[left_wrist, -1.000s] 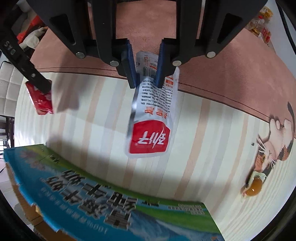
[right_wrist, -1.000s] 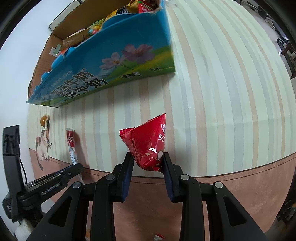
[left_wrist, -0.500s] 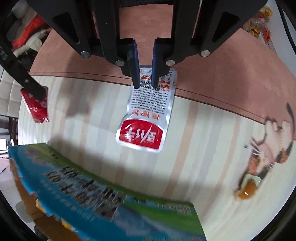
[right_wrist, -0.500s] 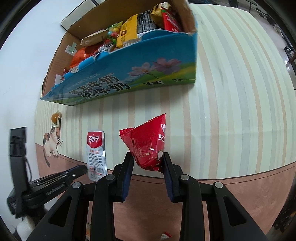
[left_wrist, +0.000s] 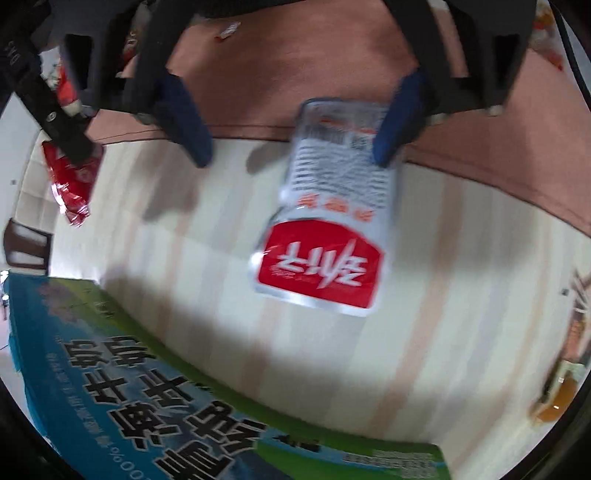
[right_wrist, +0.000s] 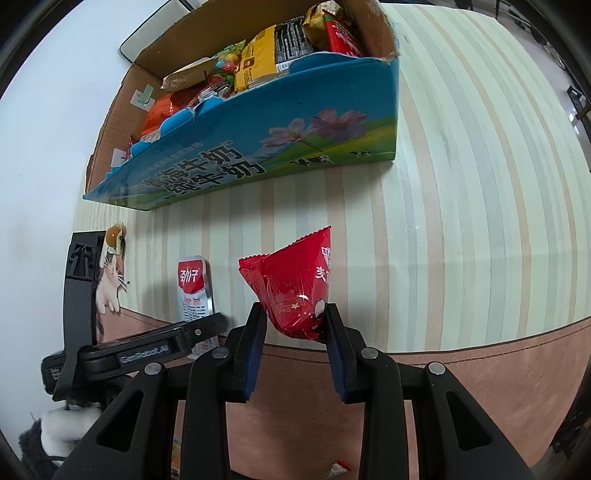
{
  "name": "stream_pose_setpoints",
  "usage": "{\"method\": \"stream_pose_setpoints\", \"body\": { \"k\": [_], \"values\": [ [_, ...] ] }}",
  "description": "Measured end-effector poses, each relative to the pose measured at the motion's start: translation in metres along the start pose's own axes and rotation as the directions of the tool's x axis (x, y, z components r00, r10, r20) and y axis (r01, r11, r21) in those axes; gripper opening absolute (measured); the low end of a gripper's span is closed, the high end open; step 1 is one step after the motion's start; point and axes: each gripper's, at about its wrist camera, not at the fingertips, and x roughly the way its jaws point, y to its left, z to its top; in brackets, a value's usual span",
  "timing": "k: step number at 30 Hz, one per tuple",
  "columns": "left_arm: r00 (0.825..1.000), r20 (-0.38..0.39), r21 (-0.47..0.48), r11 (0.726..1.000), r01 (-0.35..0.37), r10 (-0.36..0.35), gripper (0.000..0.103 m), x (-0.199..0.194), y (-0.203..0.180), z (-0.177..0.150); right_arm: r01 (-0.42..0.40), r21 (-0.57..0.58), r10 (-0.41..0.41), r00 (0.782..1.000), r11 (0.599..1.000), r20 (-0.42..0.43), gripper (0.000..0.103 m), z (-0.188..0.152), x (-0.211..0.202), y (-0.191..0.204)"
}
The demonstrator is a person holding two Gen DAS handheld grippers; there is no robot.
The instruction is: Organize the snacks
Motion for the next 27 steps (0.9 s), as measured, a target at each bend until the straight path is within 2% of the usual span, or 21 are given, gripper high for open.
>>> {"method": "stream_pose_setpoints", "body": {
  "k": [2, 4, 6, 9, 12, 16, 18, 19, 20, 22, 27],
  "values": [
    [0.999, -0.043, 0.030, 1.000, -0.003, 0.004, 0.103, 0.007, -0.006, 0.006, -0.001, 0.001, 0.001, 1.000, 1.000, 0.004, 0.034, -0.001, -0.002, -0.001],
    [0.998, -0.067, 0.030, 0.999, -0.020, 0.022, 0.103, 0.012, -0.010, 0.012, -0.007, 0.006, 0.007, 1.000, 1.000, 0.010, 0.034, -0.003, -0.005, -0.002],
    [0.993, -0.089, -0.009, 0.997, -0.073, 0.071, 0.103, 0.016, -0.003, 0.016, -0.012, 0.008, 0.011, 1.000, 1.000, 0.011, 0.034, -0.004, -0.007, -0.002],
    [0.989, -0.030, -0.019, 0.990, -0.143, 0.142, 0.103, 0.009, 0.006, 0.022, -0.016, 0.014, 0.016, 1.000, 1.000, 0.010, 0.034, -0.004, -0.009, -0.005],
    [0.978, -0.015, 0.005, 0.978, -0.207, 0.207, 0.103, 0.015, 0.010, 0.026, -0.013, 0.026, 0.013, 1.000, 1.000, 0.007, 0.034, -0.005, -0.006, -0.009],
    [0.954, 0.028, 0.075, 0.952, -0.298, 0.297, 0.102, 0.024, -0.005, 0.028, -0.002, 0.038, 0.002, 1.000, 0.999, 0.002, 0.034, -0.008, -0.002, -0.014],
    [0.950, 0.058, 0.088, 0.947, -0.310, 0.306, 0.091, 0.027, -0.015, 0.024, 0.003, 0.039, -0.003, 1.000, 0.999, 0.002, 0.034, -0.009, -0.001, -0.014],
    [0.949, 0.076, 0.098, 0.945, -0.312, 0.305, 0.074, 0.023, -0.021, 0.023, 0.005, 0.040, -0.005, 1.000, 0.999, 0.001, 0.034, -0.010, 0.000, -0.015],
    [0.948, 0.093, 0.113, 0.943, -0.314, 0.305, 0.053, 0.020, -0.025, 0.021, 0.007, 0.040, -0.007, 1.000, 0.999, 0.001, 0.034, -0.011, 0.000, -0.016],
    [0.961, 0.076, 0.140, 0.951, -0.275, 0.267, 0.051, 0.018, -0.029, 0.021, 0.011, 0.042, -0.011, 1.000, 0.999, 0.003, 0.034, -0.012, 0.000, -0.016],
    [0.956, 0.104, 0.167, 0.943, -0.288, 0.273, 0.045, 0.018, -0.042, 0.011, 0.006, 0.032, -0.006, 1.000, 0.999, 0.009, 0.034, -0.012, -0.003, -0.010]
  ]
}}
